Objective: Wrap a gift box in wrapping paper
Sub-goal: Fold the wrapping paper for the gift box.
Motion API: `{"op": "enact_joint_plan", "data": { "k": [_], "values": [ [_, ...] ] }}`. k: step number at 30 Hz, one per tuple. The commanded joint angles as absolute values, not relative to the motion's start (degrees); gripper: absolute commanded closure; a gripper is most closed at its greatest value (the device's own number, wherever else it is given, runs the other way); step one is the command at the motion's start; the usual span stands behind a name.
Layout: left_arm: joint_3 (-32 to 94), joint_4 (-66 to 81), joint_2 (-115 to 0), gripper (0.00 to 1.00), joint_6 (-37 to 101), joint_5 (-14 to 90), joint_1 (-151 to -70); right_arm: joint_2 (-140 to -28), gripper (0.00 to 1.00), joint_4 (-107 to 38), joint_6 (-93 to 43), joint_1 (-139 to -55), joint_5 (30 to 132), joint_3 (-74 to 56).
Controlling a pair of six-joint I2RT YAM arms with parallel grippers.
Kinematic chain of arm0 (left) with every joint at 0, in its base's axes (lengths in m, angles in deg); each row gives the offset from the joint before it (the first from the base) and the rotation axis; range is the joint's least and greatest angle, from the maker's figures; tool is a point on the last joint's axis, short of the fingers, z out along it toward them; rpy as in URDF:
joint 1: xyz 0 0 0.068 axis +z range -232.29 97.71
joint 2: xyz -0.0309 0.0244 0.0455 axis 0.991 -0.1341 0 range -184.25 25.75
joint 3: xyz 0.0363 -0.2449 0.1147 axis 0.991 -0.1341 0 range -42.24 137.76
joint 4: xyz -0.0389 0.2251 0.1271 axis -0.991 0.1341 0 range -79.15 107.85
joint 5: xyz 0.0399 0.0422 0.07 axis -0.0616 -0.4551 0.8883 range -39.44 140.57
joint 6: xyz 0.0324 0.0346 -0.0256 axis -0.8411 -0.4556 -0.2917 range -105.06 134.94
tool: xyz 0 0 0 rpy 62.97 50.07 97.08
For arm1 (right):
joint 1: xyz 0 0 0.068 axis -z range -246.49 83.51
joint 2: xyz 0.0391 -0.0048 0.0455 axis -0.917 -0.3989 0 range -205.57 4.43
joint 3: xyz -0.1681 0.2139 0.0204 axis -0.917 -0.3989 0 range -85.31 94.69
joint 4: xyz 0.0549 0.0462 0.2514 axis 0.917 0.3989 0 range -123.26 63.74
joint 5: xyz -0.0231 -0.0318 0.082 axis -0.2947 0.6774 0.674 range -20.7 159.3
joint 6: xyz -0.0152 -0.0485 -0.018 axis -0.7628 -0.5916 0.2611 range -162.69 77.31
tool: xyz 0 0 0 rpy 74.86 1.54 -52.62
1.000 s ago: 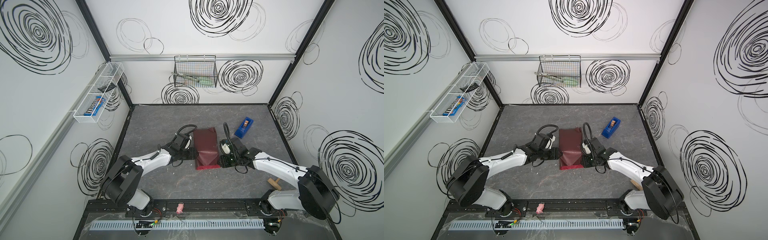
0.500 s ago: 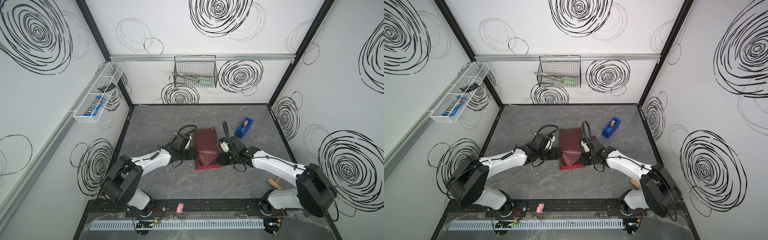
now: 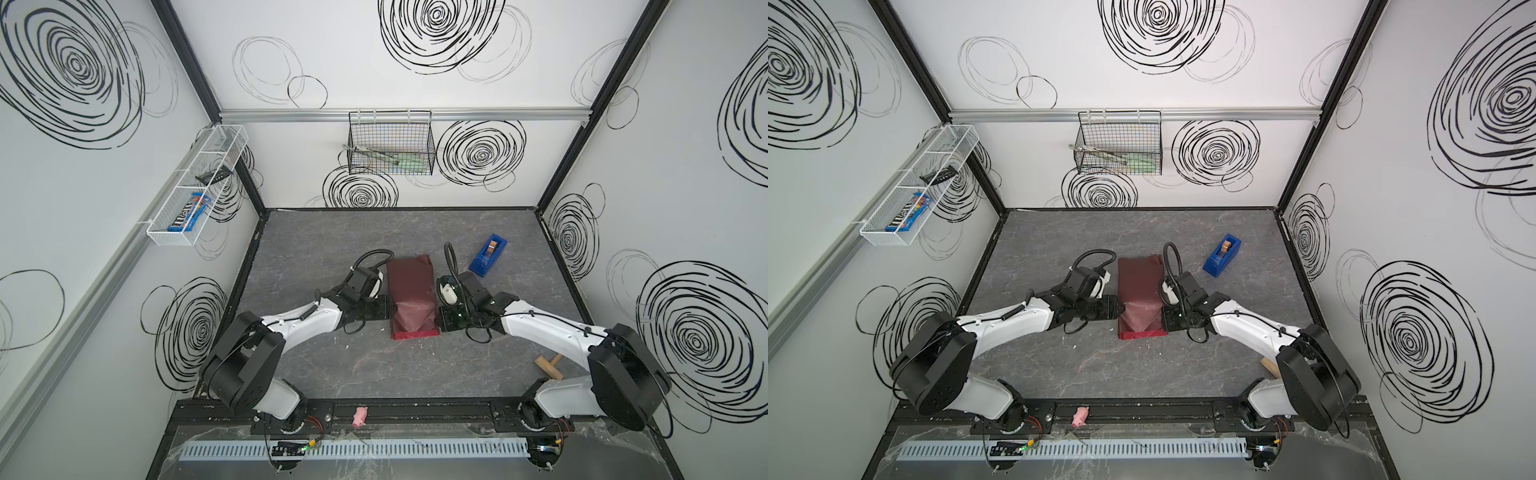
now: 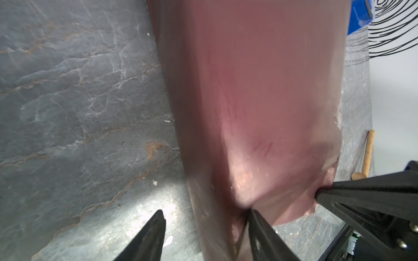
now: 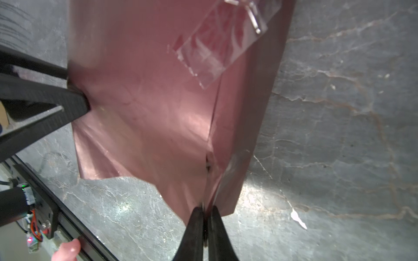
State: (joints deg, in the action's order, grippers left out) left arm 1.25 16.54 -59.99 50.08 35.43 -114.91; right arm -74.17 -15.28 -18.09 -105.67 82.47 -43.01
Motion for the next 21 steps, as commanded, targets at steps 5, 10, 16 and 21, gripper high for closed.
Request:
{"op": "enact_joint_plan", "data": {
  "k": [5,10,16,21],
  "values": [
    [1.27,16.71,-57.53,0.36,49.57,34.68,-115.33,-75.28,0.97,-15.60,-17.08,-105.91,82.03,-41.48],
    [1.09,16.99,-56.27,0.34,49.75,34.22,-115.48,-75.46,0.99,-16.40,-16.16,-105.87,82.35,-41.73],
    [1.11,18.28,-55.07,0.35,49.18,34.49,-115.95,-74.95,1.00,-16.80,-14.88,-105.90,81.81,-42.15],
    [3.71,23.91,-53.99,0.38,45.20,40.66,-118.71,-74.32,0.99,-17.09,-14.41,-105.86,81.39,-42.77]
  ]
}}
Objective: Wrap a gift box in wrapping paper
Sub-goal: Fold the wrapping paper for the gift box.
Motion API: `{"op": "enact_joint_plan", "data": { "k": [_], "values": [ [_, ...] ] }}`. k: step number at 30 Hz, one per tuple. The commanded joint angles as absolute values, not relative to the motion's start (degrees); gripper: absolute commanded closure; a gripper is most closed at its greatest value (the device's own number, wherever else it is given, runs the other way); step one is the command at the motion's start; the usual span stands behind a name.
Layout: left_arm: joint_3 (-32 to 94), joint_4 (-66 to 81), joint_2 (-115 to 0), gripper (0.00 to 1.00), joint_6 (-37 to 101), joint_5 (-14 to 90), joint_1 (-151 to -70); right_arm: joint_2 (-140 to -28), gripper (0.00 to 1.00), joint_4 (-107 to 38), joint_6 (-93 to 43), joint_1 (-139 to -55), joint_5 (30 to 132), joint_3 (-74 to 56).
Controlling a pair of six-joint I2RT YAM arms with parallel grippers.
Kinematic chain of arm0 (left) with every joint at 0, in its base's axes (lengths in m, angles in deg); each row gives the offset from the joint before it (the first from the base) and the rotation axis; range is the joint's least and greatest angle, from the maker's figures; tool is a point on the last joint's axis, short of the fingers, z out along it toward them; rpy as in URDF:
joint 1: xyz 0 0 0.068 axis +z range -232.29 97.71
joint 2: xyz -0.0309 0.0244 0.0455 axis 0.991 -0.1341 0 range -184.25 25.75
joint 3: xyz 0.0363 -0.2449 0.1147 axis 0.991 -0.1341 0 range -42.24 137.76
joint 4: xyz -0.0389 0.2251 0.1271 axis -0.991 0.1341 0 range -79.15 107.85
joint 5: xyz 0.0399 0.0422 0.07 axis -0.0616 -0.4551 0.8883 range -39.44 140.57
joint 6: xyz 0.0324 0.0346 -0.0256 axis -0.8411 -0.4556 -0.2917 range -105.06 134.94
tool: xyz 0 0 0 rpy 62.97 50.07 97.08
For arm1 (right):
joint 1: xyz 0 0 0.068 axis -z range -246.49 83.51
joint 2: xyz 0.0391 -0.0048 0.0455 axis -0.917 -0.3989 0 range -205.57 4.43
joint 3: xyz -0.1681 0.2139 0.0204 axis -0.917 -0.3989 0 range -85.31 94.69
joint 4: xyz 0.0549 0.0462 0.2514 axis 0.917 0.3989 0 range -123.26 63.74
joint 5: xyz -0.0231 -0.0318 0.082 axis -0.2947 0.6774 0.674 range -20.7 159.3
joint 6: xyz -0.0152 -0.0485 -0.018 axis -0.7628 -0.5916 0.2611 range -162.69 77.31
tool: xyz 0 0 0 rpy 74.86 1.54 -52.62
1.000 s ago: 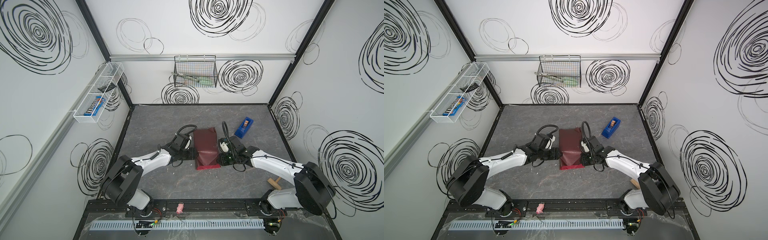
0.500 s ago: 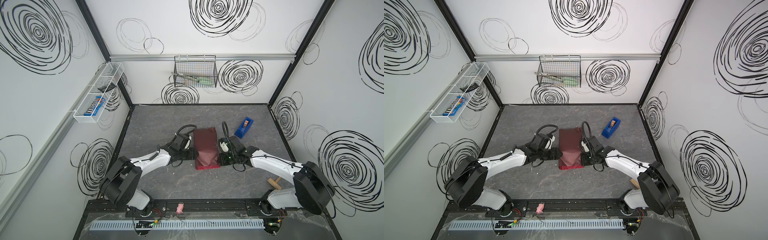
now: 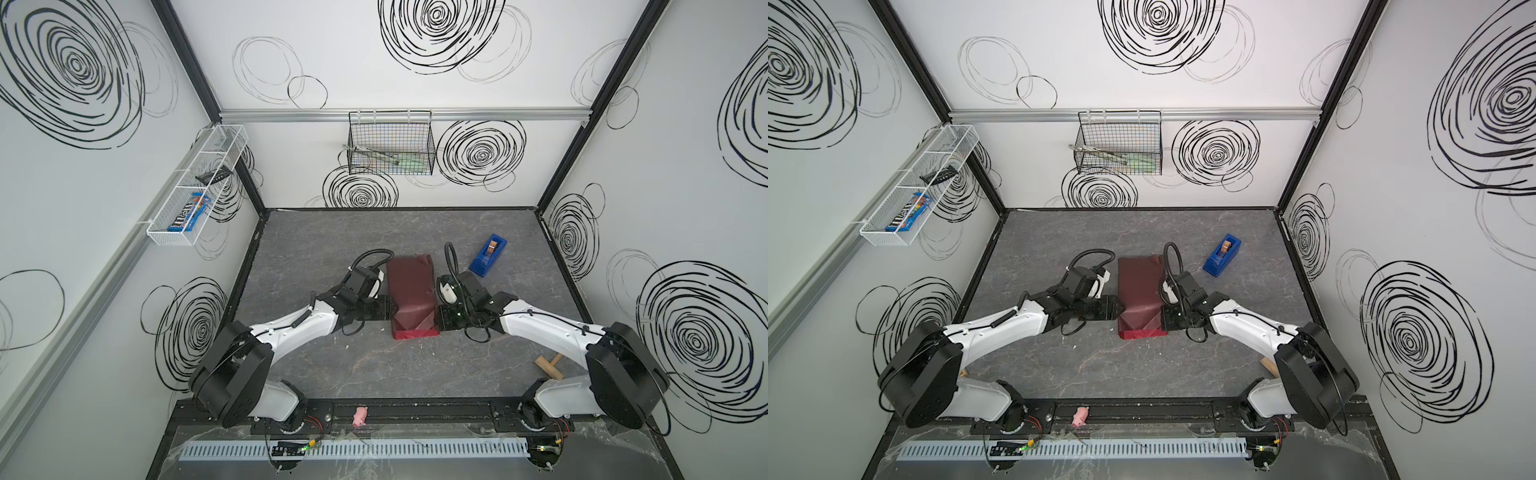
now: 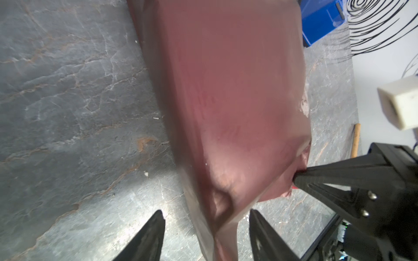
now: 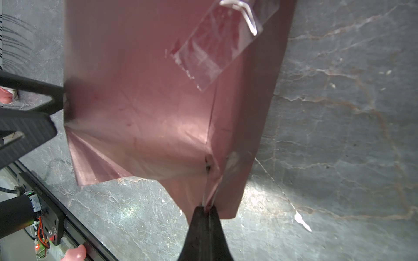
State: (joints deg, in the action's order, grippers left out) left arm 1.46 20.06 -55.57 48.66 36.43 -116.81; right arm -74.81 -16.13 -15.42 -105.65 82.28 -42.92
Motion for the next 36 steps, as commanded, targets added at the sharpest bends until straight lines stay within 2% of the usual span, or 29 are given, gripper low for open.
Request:
{"op": "enact_joint_plan", "data": {
  "k": [1,7,11,15,19,21,23,27,36],
  "values": [
    [5.09,25.92,-53.91,0.37,43.65,43.24,-119.66,-74.24,0.98,-17.13,-14.39,-105.88,81.43,-42.88],
    [13.73,34.90,-55.05,0.22,34.52,52.98,-124.24,-73.53,0.94,-17.70,-14.33,-105.91,81.64,-43.51],
    [17.44,37.14,-56.89,0.18,27.48,55.07,-125.76,-73.11,0.85,-18.45,-14.08,-105.54,82.67,-44.16],
    [19.17,38.50,-59.34,0.16,18.37,57.29,-127.88,-70.57,0.62,-18.49,-13.99,-104.49,83.19,-45.19],
    [19.33,37.69,-60.13,0.13,11.65,59.02,-129.79,-67.31,0.30,-16.61,-15.30,-101.39,84.31,-46.06],
    [19.45,36.96,-60.12,0.11,9.14,59.47,-130.15,-65.48,0.22,-16.21,-15.85,-98.98,85.43,-46.99],
    [19.29,35.52,-60.13,0.09,6.61,59.27,-130.45,-63.93,0.02,-15.86,-16.51,-95.90,86.86,-47.89],
    [19.72,34.73,-61.16,0.00,1.03,59.10,-130.95,-62.28,0.03,-14.97,-18.61,-90.45,89.19,-48.27],
    [23.92,35.32,-70.08,0.02,-3.75,65.42,-132.68,-63.62,0.03,-14.15,-20.97,-87.13,88.99,-47.03]
  ]
}}
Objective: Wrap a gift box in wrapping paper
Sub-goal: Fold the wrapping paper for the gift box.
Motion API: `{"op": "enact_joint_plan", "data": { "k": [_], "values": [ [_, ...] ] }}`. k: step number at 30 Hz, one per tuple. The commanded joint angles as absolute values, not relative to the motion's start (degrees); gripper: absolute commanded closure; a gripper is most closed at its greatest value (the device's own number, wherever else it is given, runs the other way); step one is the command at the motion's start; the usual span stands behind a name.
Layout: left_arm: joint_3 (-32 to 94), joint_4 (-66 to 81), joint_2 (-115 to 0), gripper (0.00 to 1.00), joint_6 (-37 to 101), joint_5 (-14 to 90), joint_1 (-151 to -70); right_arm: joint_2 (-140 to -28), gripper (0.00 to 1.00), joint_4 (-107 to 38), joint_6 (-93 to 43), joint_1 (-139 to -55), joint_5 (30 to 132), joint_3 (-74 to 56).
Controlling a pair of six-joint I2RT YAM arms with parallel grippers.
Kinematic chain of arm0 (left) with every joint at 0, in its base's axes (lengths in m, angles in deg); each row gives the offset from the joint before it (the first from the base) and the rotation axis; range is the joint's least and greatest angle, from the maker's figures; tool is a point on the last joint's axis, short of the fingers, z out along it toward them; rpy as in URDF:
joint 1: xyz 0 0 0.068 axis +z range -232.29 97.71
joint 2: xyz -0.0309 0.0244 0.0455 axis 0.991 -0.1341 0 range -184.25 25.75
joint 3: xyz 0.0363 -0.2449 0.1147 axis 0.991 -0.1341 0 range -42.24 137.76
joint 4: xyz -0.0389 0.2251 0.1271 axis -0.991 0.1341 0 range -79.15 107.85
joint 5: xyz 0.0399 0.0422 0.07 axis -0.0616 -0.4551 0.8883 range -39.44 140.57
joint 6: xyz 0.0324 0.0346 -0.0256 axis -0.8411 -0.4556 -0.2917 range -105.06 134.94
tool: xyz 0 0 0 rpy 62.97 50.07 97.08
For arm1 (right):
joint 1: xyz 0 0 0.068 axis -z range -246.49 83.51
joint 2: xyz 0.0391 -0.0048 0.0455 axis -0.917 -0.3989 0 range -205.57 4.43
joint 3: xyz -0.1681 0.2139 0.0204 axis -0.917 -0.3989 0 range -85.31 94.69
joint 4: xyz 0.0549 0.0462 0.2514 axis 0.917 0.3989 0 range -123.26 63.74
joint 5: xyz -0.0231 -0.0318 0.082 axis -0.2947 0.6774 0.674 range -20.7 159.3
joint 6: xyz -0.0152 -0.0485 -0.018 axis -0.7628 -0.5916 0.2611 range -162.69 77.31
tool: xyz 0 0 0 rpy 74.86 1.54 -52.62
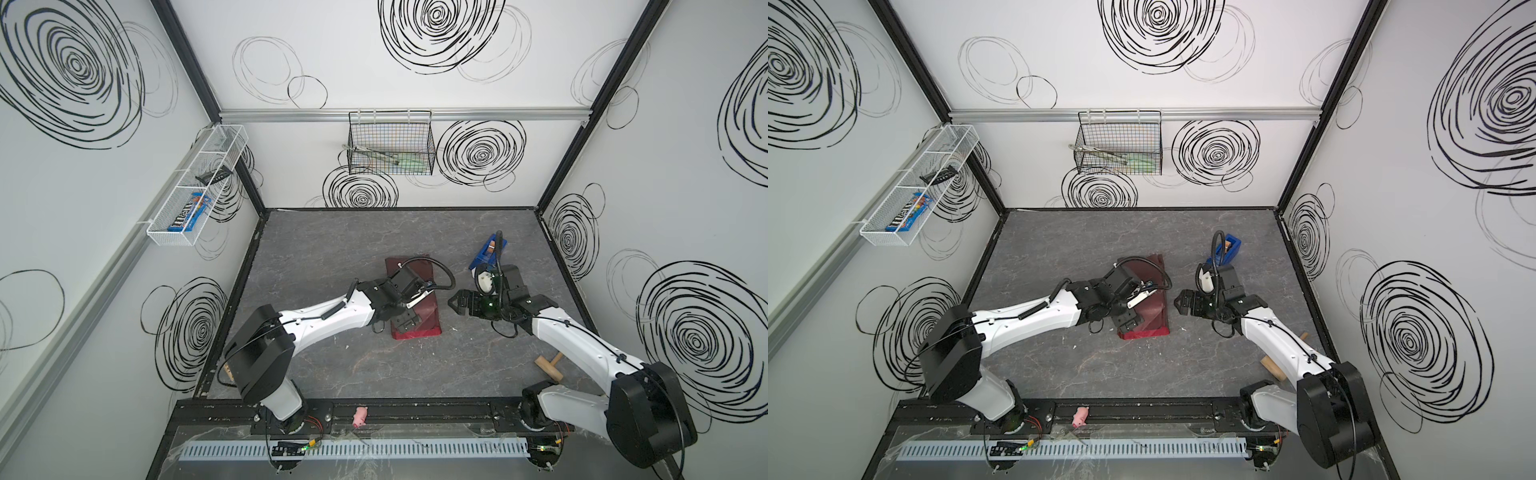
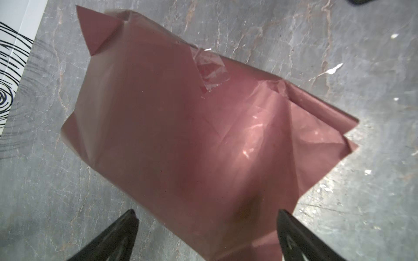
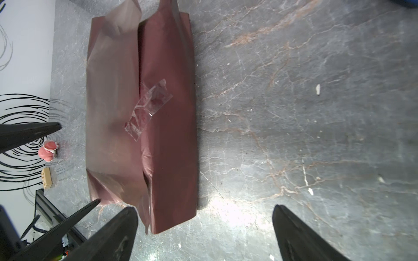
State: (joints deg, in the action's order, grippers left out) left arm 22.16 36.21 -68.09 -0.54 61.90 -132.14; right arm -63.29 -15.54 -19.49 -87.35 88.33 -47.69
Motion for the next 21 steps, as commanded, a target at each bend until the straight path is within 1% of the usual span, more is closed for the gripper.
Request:
{"op": "enact_joint_plan", "data": {
  "k": [1,11,21],
  "values": [
    [24.03,35.15,-70.99,0.02,-3.90,66.03,-132.87,-63.65,0.03,-14.54,-20.89,-87.12,88.91,-47.39],
    [24.12,30.18,-74.36,0.01,-5.23,71.06,-133.27,-64.71,0.03,-17.79,-20.28,-86.79,89.70,-50.72],
    [23.98,26.89,-75.44,0.00,-6.07,72.62,-134.10,-66.83,0.03,-20.82,-19.33,-86.96,89.09,-52.86]
  ]
}}
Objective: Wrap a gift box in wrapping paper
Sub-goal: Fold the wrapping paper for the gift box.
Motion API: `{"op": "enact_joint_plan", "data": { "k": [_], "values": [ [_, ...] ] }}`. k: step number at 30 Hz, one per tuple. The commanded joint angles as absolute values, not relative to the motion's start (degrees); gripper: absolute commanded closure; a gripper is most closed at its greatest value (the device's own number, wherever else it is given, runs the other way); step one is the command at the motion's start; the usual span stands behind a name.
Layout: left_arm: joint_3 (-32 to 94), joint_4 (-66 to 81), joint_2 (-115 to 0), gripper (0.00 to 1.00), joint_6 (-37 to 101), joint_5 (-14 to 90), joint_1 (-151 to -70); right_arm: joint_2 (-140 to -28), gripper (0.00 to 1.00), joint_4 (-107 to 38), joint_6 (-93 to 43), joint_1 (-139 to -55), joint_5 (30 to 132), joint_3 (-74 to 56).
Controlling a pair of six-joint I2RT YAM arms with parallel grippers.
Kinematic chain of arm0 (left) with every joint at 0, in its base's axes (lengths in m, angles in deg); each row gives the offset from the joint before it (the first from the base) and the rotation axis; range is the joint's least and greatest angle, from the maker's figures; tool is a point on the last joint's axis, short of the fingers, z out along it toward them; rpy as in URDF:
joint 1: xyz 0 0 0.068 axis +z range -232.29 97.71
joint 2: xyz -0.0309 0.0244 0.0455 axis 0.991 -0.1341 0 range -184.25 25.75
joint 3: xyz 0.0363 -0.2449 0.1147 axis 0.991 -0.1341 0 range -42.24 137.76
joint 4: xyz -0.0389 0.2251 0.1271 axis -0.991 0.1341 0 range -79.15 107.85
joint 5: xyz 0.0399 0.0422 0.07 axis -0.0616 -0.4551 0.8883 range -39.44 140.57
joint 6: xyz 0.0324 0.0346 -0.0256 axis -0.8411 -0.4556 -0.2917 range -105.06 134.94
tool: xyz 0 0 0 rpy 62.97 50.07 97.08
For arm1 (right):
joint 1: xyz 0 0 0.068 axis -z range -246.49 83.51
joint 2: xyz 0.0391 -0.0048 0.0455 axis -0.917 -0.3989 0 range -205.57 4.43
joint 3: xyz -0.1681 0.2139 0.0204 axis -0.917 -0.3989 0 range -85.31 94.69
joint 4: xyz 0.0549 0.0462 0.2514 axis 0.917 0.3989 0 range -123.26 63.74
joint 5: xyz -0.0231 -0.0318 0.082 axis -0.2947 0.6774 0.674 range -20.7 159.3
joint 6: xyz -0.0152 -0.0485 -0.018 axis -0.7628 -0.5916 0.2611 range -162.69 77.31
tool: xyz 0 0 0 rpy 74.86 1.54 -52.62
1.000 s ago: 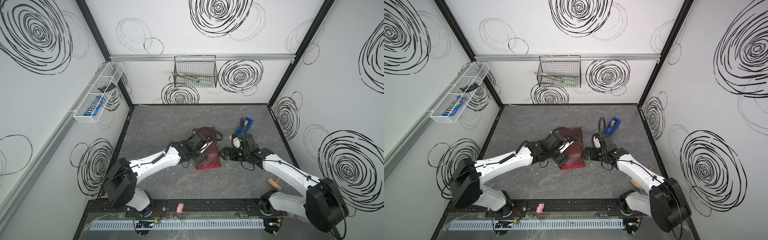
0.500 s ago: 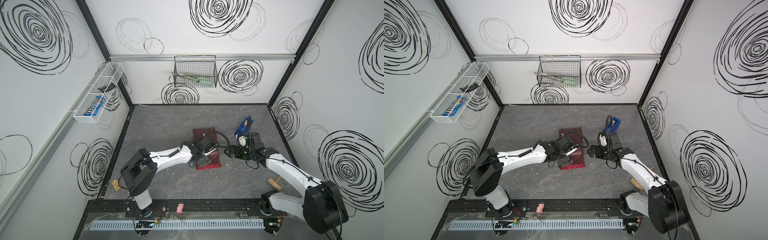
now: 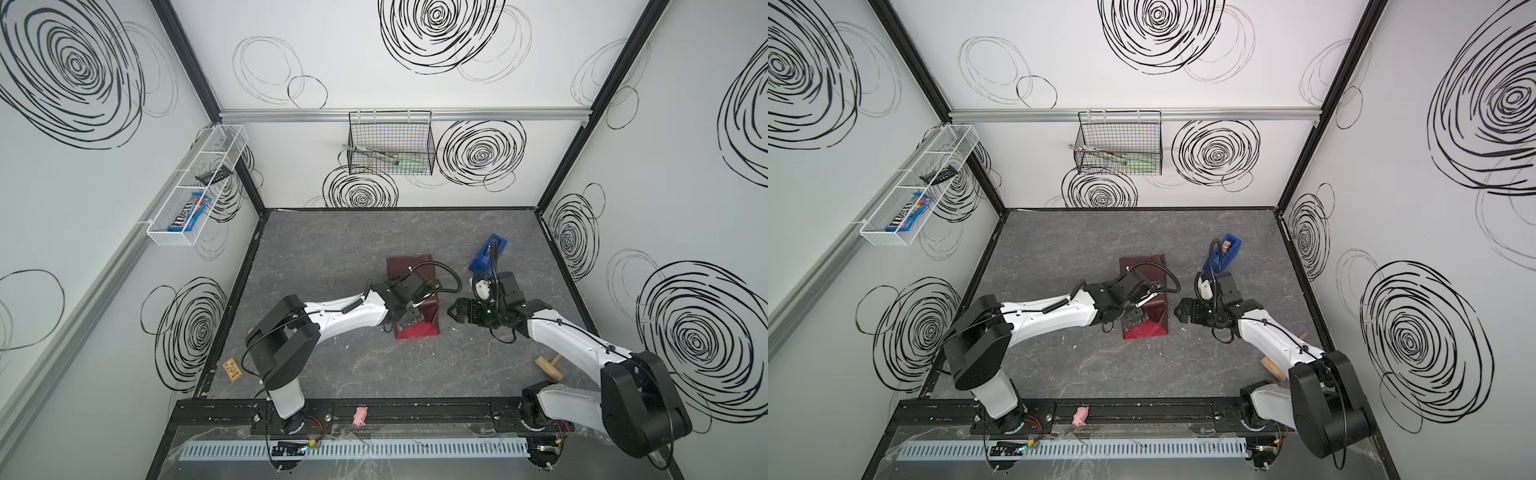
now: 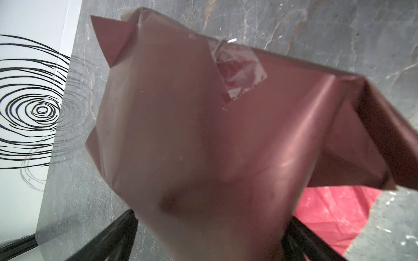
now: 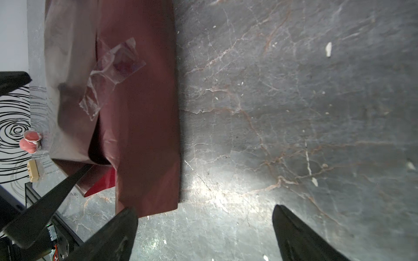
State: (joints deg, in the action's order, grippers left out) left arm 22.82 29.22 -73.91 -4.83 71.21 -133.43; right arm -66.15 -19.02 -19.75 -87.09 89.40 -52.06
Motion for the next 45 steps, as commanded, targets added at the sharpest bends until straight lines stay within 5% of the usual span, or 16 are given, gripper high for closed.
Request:
{"op": "enact_joint_plan", "data": {
  "k": [1,25,45],
  "values": [
    [24.06,26.95,-75.65,0.00,-6.14,72.86,-134.30,-67.01,0.03,-20.95,-19.23,-86.97,88.71,-53.03],
    [34.39,38.17,-75.07,0.04,-14.30,70.08,-135.14,-67.90,0.03,-22.00,-19.74,-85.03,89.84,-53.87],
    [31.11,34.65,-79.10,0.04,-13.38,69.07,-133.89,-69.26,0.03,-24.05,-20.47,-84.24,91.71,-55.59]
  ]
}}
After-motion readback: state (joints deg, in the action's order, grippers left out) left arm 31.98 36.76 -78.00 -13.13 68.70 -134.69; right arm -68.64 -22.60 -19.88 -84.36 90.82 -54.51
